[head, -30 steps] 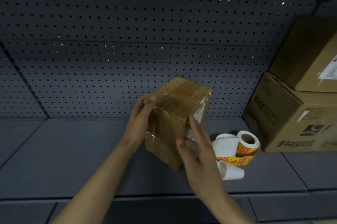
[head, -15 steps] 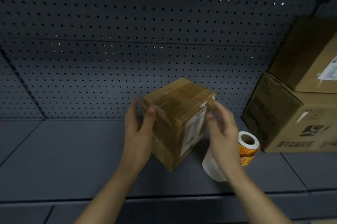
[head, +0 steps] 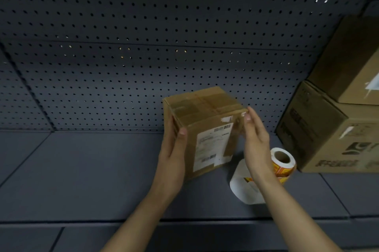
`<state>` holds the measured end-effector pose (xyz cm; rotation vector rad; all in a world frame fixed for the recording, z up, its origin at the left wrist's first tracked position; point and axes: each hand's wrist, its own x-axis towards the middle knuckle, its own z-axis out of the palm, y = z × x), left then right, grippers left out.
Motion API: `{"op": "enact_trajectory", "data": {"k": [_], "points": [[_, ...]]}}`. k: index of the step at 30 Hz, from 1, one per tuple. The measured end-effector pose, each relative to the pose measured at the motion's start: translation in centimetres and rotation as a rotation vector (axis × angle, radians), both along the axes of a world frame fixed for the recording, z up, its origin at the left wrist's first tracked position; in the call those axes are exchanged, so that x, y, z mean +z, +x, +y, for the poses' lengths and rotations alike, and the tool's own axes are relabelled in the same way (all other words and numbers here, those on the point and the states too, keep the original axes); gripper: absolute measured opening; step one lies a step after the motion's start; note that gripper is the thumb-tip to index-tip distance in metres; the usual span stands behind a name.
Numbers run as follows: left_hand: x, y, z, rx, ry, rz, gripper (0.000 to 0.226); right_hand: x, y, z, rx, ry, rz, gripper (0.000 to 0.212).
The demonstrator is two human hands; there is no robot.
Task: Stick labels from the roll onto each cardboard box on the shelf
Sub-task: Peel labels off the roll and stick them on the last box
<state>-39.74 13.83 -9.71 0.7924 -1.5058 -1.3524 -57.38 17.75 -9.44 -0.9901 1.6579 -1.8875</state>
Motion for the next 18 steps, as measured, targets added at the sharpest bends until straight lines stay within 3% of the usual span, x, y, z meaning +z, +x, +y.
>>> {"op": "enact_trajectory", "data": {"k": [5,12,18], "points": [[0.0,0.8,-4.2,0.05,0.031,-0.057,0.066,-1.3,2.4,2.0,0.1,-0.066,0.085,0.053],[0.2,0.2,-4.8,0.098,0.008,-0.108,0.045,-1.4,2.6,2.0,0.164,-0.067,0.178,0.043],[-0.9,0.8,-4.5,0.193,-0.026,-0.144,0.081,-1.3,1.6,2.1,0.103,0.012,0.137,0.052]]}}
